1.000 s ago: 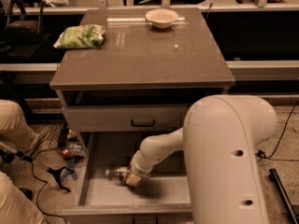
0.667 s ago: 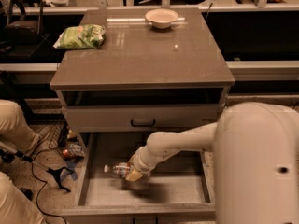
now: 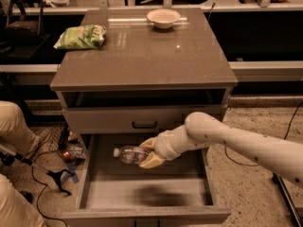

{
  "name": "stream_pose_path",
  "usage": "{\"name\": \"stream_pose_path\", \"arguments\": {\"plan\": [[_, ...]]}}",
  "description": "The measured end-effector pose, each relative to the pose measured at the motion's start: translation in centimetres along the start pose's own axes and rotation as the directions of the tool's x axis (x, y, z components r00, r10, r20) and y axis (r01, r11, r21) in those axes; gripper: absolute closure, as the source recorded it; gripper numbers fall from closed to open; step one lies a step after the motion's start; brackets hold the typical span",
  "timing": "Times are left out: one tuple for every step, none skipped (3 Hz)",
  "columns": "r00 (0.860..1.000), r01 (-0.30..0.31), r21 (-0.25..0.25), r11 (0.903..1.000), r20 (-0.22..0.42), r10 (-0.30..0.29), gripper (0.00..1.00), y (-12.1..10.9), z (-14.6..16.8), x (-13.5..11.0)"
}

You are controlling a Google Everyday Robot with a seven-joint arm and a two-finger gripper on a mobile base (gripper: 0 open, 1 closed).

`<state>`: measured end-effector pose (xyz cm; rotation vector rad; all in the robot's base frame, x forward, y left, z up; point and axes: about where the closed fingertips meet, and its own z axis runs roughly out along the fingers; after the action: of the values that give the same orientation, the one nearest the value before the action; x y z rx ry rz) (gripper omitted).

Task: Pick water bottle from middle drawer and place on counter

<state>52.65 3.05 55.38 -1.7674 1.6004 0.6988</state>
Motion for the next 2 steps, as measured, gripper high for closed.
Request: {"name": "stream_pose_path", "arguments": {"plan": [[1.0,0.022,0.008,0.9997,0.005,-0.022,1.0,0.7,-3.0,1.6],[0.999,0.031,0.039,0.9987,-0.012,-0.031,1.0,-0.1,-4.3,1.0]]}}
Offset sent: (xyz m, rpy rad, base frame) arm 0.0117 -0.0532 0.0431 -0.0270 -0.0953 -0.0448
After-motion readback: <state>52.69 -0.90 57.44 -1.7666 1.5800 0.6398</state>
